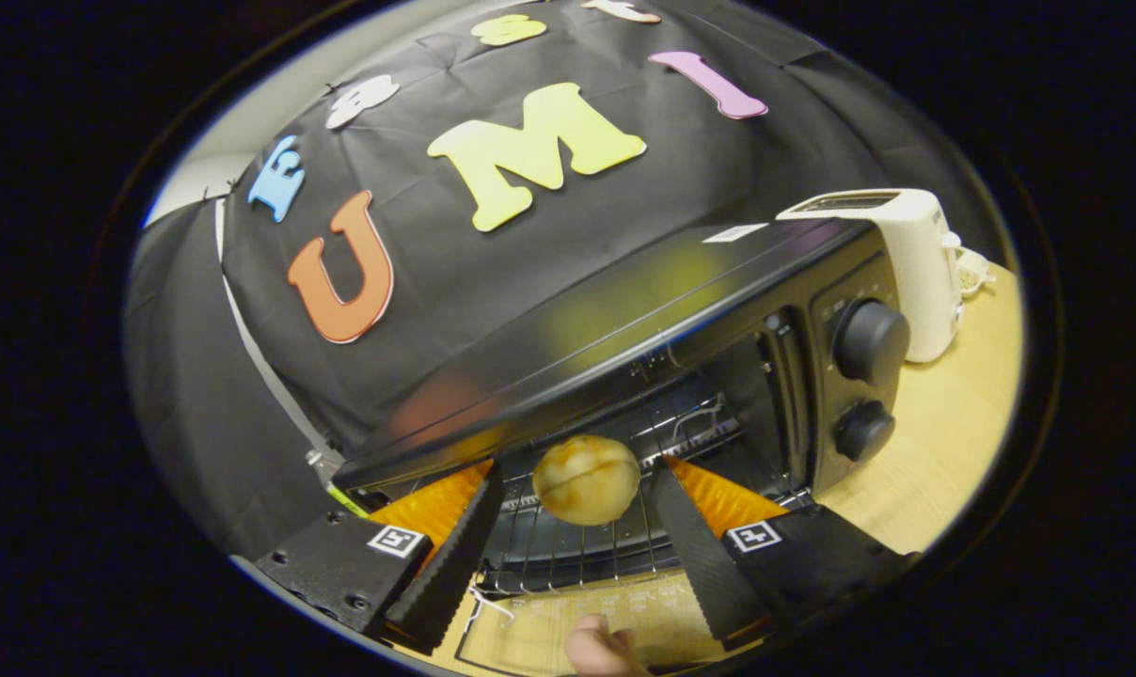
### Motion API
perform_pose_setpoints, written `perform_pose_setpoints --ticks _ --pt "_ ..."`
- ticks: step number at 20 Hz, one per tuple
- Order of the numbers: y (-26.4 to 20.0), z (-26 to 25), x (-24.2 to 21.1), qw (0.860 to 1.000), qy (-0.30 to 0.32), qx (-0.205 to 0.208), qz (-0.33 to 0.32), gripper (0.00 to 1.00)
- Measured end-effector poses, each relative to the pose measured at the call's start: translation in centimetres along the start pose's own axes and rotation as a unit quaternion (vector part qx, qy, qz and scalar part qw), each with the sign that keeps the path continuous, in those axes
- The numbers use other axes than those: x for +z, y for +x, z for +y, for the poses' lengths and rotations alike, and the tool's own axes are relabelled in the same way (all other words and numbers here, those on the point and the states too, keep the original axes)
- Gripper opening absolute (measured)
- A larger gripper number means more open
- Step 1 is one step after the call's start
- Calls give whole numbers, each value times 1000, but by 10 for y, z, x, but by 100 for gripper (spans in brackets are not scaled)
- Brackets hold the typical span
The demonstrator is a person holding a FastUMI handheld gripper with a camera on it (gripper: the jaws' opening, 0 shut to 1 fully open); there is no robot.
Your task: Open the toaster oven, put the food inside, and close the toaster oven door.
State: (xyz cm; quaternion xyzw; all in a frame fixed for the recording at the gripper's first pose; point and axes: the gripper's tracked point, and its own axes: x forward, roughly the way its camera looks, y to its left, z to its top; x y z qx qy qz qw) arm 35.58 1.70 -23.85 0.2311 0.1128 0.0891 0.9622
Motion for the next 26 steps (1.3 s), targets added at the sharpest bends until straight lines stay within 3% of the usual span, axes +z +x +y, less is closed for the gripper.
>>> perform_pose_setpoints --ticks 9,13,21,26 --pt "-91 1 -3 995 -90 -11 37 100" --pt "-111 -7 -26 989 -121 -39 76 100" --pt "-136 -12 -97 962 -195 -81 174 100" --pt "-137 -21 -133 950 -186 -115 223 100"
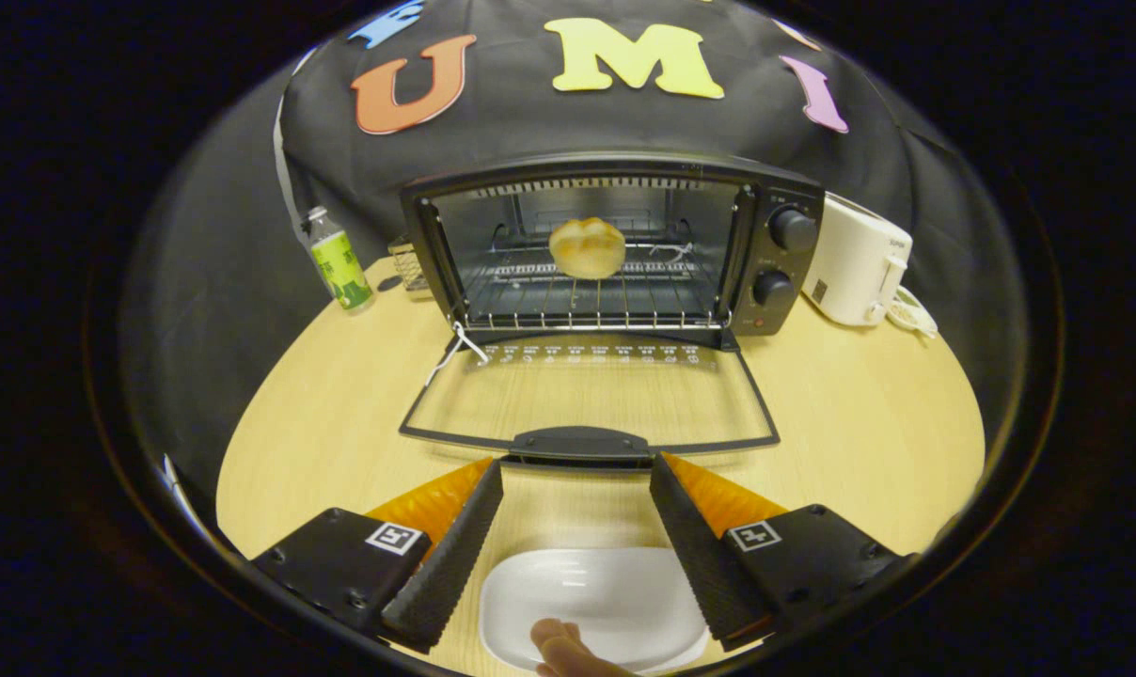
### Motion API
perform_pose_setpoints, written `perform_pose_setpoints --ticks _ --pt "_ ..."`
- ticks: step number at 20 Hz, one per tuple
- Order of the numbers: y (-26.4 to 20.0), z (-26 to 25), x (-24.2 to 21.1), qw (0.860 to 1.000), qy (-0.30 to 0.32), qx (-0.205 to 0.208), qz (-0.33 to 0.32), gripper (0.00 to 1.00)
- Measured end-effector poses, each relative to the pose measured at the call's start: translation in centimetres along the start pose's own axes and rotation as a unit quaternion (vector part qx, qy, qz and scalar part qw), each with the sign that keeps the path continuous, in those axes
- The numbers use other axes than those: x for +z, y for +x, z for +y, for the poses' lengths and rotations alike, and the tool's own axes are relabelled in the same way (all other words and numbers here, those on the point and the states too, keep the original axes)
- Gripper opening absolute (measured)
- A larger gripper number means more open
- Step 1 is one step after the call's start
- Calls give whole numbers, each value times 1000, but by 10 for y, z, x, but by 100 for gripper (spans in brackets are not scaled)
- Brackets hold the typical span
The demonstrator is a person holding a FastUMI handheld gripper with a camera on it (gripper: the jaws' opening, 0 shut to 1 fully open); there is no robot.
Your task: Open the toaster oven, put the food inside, and close the toaster oven door.
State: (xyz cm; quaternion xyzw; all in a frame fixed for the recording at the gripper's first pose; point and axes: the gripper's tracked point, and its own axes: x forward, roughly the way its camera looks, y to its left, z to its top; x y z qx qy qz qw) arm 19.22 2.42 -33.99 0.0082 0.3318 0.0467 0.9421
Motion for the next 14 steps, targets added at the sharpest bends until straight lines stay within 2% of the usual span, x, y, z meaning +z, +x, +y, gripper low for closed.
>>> perform_pose_setpoints --ticks 5,14 --pt "21 -2 -7 999 18 -20 21 100" --pt "5 4 16 999 11 -29 -8 100"
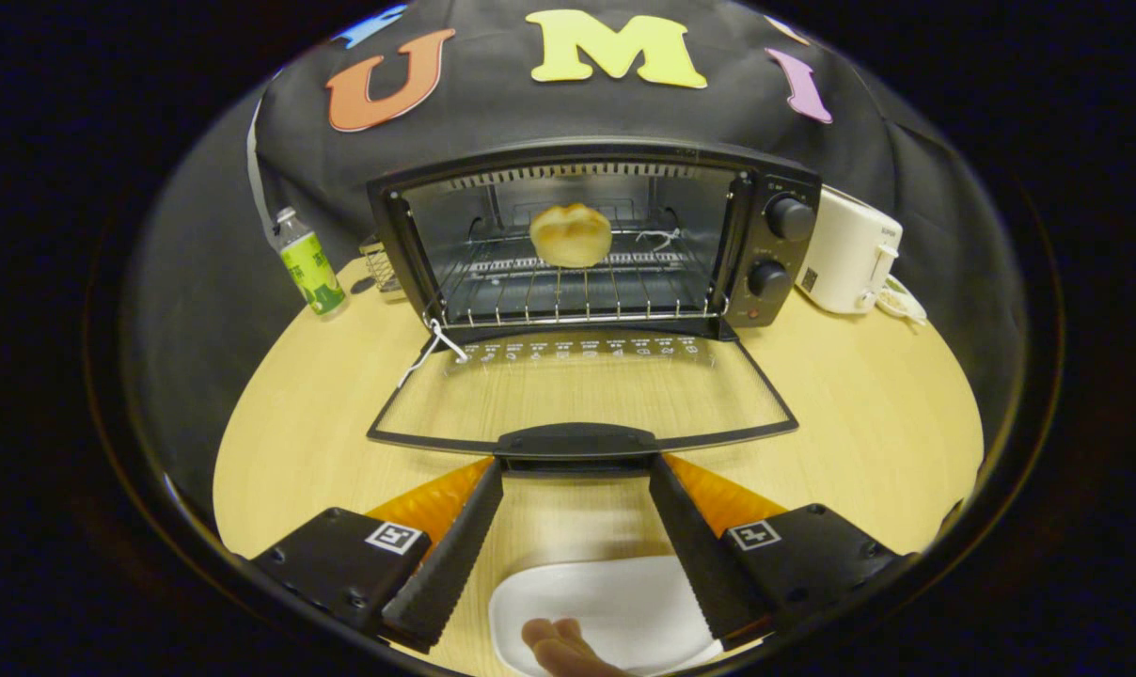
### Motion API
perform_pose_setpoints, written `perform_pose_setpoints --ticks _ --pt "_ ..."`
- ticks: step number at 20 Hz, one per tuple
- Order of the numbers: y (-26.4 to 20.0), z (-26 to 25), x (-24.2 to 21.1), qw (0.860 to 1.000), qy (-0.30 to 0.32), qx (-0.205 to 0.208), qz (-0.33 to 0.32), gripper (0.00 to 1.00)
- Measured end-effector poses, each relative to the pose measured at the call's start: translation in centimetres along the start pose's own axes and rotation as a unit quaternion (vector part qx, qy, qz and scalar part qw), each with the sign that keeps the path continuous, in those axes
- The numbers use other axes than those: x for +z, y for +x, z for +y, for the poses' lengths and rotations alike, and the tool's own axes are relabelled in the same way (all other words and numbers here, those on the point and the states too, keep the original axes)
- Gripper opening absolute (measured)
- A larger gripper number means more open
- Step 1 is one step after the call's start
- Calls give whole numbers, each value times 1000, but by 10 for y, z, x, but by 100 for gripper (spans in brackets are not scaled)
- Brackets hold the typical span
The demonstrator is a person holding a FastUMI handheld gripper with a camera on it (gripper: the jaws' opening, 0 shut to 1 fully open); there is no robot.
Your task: Open the toaster oven, put the food inside, and close the toaster oven door.
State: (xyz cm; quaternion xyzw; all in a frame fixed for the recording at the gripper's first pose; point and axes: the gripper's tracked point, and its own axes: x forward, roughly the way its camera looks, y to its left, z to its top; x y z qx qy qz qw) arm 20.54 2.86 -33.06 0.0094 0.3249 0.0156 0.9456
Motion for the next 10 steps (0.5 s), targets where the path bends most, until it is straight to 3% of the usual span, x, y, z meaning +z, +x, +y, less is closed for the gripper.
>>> perform_pose_setpoints --ticks 10 --pt "-21 5 41 998 -6 -20 -66 100"
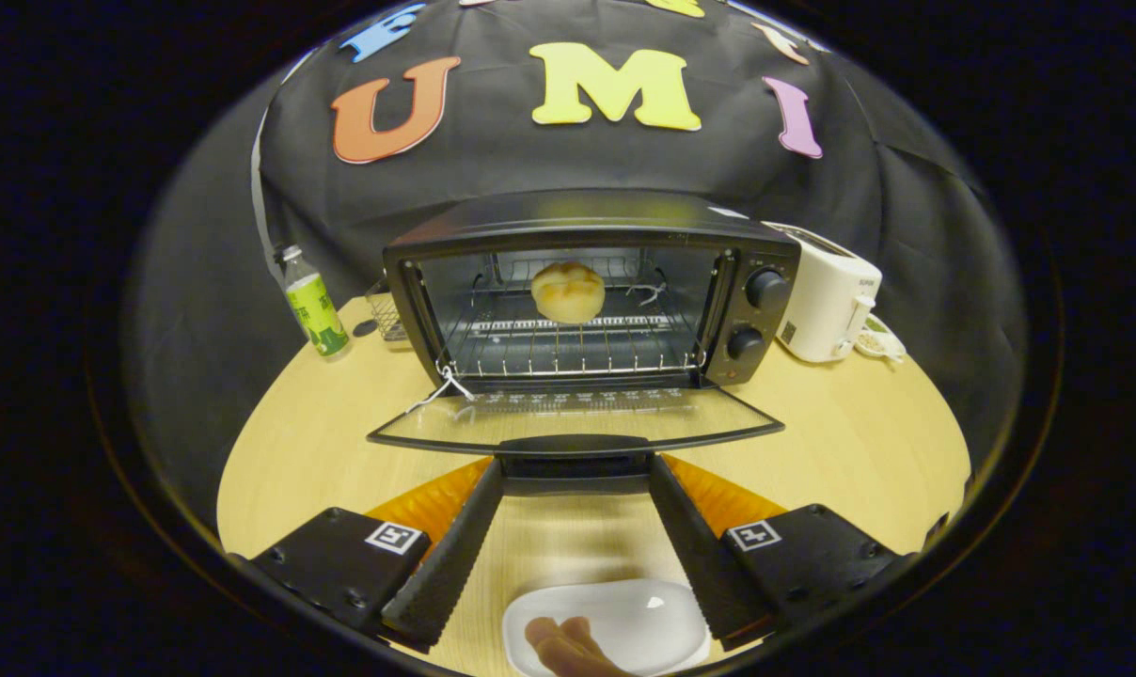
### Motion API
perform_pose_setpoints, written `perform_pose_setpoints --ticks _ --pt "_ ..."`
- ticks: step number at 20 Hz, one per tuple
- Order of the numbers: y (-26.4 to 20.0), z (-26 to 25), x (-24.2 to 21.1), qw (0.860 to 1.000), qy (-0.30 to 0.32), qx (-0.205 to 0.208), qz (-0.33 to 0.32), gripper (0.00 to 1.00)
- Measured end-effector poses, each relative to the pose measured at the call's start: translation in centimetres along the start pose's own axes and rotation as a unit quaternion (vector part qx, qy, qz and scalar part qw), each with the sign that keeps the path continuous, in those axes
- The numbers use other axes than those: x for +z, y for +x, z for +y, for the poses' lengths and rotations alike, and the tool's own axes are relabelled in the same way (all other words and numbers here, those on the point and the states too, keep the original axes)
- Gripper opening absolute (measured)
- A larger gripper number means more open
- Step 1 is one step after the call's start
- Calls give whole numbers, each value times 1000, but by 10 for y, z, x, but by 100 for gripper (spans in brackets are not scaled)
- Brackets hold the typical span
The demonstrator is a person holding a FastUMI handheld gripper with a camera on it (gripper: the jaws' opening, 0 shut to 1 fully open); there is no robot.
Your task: Open the toaster oven, put the food inside, and close the toaster oven door.
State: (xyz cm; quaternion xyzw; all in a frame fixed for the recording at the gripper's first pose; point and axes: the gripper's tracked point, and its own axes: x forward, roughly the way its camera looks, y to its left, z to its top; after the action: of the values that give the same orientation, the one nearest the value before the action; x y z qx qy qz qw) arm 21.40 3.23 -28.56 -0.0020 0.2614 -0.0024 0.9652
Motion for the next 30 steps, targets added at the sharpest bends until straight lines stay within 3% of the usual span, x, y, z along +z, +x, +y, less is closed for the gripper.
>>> perform_pose_setpoints --ticks 8,18,26,30 --pt "-3 3 43 997 -11 -11 -75 100" --pt "2 5 103 984 -1 17 -176 100" --pt "-85 -23 152 954 -49 -21 -295 100" --pt "-147 -24 155 952 -48 -23 -301 100"
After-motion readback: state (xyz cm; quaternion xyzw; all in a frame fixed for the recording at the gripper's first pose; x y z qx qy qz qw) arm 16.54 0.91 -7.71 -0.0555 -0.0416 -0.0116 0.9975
